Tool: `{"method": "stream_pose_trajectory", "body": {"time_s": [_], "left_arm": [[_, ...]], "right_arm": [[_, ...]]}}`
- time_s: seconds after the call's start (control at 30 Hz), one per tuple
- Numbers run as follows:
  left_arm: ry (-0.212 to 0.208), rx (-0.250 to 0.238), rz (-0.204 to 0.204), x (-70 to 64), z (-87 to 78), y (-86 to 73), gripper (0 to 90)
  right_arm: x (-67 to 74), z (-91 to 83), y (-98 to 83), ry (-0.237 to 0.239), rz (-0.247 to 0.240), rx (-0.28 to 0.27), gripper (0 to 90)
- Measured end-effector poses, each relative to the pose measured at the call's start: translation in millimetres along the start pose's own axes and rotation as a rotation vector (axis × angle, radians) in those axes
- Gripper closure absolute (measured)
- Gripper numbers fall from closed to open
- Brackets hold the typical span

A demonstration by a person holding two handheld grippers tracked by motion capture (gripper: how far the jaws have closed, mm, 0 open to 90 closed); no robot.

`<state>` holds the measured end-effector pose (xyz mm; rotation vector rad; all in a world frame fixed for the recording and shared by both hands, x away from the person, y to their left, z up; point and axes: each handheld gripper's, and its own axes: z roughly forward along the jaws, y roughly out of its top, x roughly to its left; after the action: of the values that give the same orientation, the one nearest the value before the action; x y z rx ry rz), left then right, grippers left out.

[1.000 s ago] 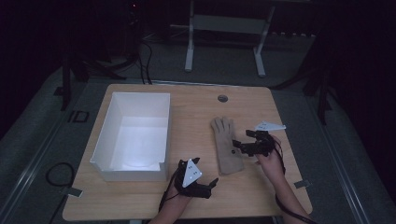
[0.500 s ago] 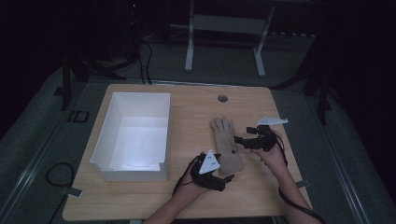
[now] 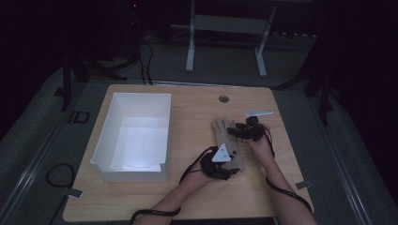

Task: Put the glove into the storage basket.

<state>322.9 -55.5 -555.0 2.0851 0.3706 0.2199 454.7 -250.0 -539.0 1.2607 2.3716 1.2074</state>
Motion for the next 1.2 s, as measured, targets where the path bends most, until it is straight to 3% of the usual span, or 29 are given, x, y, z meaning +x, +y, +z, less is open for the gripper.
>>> {"method": "stream_pose_trajectory", "body": {"time_s": [0.1,0.27,0.3,0.4,0.53,0.6,0.77,0.97,1.1,1.2], "left_arm": [[-0.017,0.026,-0.013,2.1,0.7,-4.3,46.3],[-0.021,0.042,-0.025,1.2,-2.4,-9.9,41.6],[-0.017,0.047,-0.020,0.4,-2.6,-10.7,41.6],[-0.014,0.070,0.004,-2.3,-1.2,-12.8,40.1],[0.019,0.098,0.052,-7.0,0.4,-12.4,39.5],[0.033,0.110,0.074,-8.9,1.6,-11.4,39.5],[0.046,0.143,0.123,-9.6,4.1,-12.0,40.1],[0.051,0.156,0.111,-3.8,3.1,-18.1,43.7],[0.069,0.163,0.142,-5.3,6.1,-16.8,45.2],[0.076,0.163,0.138,-3.8,7.8,-15.6,49.8]], "right_arm": [[-1.8,10.5,-5.3,0.001,0.022,0.027,36.7],[-5.3,20.2,-8.6,0.043,0.052,0.059,36.0],[-5.4,21.2,-9.2,0.052,0.047,0.060,37.9],[-2.5,21.5,-9.0,0.098,0.034,0.067,57.5],[14.9,18.5,-6.8,0.009,-0.091,0.070,65.9],[19.7,18.9,-7.2,-0.017,-0.110,0.064,66.6],[20.4,18.7,-10.2,-0.021,-0.093,0.043,66.7],[19.3,18.6,-10.7,-0.016,-0.079,0.041,66.6],[18.5,18.7,-10.5,-0.011,-0.080,0.042,66.5],[18.7,18.8,-10.4,-0.013,-0.081,0.042,66.5]]}}
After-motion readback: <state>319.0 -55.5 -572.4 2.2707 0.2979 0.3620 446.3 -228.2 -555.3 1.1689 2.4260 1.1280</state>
